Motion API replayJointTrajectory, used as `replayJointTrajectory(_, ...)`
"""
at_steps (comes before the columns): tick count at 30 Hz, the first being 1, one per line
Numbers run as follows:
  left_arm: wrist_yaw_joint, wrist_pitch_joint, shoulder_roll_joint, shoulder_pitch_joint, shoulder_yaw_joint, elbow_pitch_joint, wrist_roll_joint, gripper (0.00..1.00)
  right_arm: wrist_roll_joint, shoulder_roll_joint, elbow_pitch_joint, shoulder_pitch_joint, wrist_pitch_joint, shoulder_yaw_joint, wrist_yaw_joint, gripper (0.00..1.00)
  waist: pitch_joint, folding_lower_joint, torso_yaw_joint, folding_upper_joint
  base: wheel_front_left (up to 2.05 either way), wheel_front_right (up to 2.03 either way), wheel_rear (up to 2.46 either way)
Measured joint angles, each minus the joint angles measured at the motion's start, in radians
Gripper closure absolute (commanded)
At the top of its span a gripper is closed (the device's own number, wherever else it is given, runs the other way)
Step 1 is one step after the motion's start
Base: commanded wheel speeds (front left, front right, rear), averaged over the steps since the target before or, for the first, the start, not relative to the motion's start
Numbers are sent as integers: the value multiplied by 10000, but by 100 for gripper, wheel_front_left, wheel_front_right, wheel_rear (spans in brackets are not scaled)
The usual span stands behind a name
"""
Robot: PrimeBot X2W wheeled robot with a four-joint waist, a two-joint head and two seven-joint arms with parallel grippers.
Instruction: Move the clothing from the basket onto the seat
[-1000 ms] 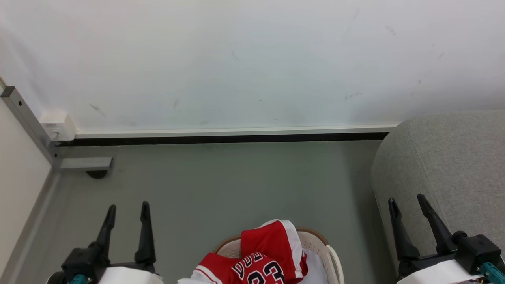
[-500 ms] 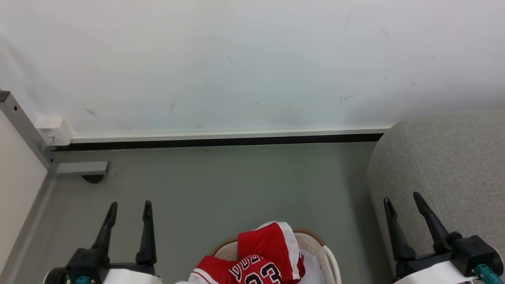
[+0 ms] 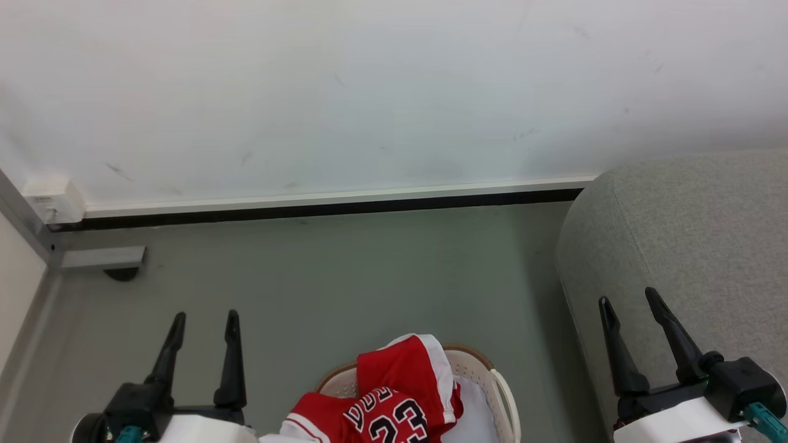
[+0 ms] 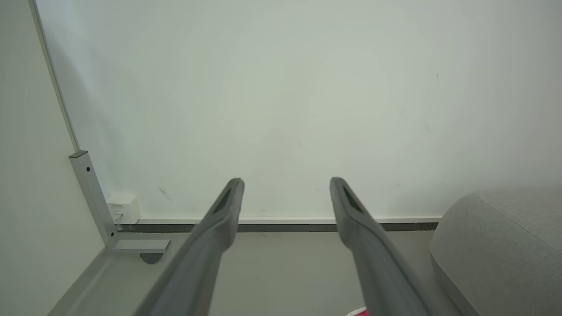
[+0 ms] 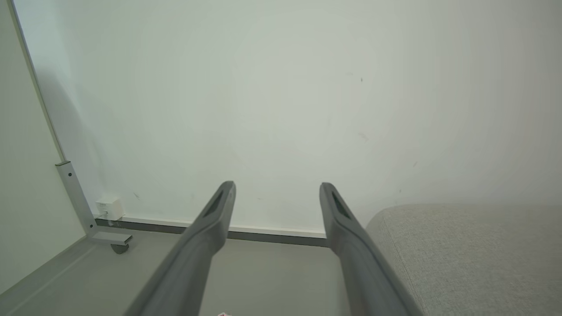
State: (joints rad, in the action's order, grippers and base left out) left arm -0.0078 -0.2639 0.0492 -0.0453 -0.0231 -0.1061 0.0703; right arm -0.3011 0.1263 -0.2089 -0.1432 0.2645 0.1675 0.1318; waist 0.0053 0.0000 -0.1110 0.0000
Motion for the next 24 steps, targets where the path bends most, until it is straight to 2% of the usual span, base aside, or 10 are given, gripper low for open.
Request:
replayJointTrajectory(5, -15, -2, -4, -264, 81, -151, 221, 0, -90, 119, 161, -291, 2, 10, 0, 0, 353, -1, -251, 0, 0, 0, 0)
replayJointTrajectory(13, -334, -4, -8, -1270, 263, -1035, 174, 0, -309, 113, 825, -1083, 2, -69, 0, 0, 1536, 1, -773, 0, 0, 0, 0)
replayJointTrajectory(17, -472, -2, 44, -1891, 462, -2458, -38, 0, -345, 69, 1185, -1422, 2, -46, 0, 0, 2229, 1, -1107, 0, 0, 0, 0)
replayJointTrajectory(20, -777, 157, 222, -2533, 780, -4103, -79, 0, -347, -35, 1361, -1659, 2, -71, 0, 0, 2776, 2, -1380, 0, 0, 0, 0)
replayJointTrajectory(24, -1060, 533, 535, -3500, 1277, -5647, -94, 0, -368, -290, 1509, -1893, 2, -146, 0, 0, 3484, 2, -1760, 0, 0, 0, 0)
